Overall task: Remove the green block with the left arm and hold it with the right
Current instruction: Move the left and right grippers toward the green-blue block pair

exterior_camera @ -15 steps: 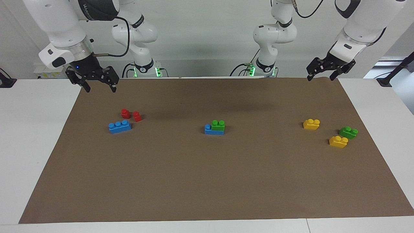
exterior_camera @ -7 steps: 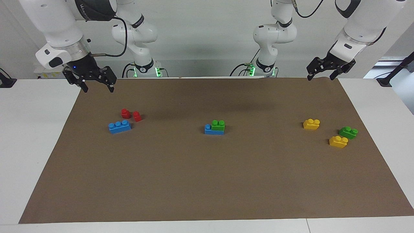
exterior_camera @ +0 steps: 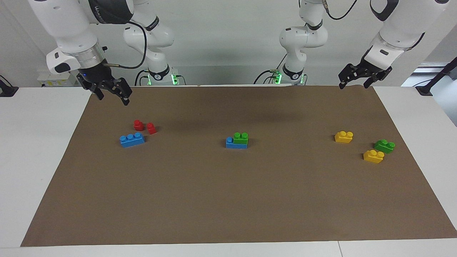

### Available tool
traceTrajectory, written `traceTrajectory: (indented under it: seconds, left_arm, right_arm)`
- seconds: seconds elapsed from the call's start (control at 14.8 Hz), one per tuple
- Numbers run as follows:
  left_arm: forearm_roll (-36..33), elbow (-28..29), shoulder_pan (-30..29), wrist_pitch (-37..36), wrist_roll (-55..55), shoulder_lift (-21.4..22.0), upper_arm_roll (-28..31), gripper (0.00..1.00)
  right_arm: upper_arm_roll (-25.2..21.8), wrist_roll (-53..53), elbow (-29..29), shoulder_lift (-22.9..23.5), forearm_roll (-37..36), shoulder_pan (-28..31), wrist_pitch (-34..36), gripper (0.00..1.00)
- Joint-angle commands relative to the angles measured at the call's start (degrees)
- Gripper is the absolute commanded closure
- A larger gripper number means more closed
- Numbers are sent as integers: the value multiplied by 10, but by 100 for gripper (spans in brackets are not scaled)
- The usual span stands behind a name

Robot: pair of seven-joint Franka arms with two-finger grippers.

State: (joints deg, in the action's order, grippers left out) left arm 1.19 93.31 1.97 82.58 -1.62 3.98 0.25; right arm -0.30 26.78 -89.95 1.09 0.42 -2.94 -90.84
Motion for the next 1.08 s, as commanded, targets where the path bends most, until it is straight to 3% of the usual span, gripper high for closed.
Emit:
traceTrajectory:
  seconds: [0.0, 0.27, 0.68, 1.01]
  left_arm:
    - [7, 34, 13, 9, -54, 25, -3, 0]
    - [7, 57, 36, 26, -125, 37, -3, 0]
    - [14, 122, 85, 90, -328, 66, -4, 0]
    - [28, 151, 147, 145, -543, 65, -4, 0]
  right_arm:
    - [2, 154, -47, -20, 9, -26, -43, 0]
    - [2, 322, -79, -13, 68, -58, -79, 0]
    - [2, 521, -139, 4, 154, -99, -167, 0]
    - [2, 600, -196, 9, 184, -137, -245, 0]
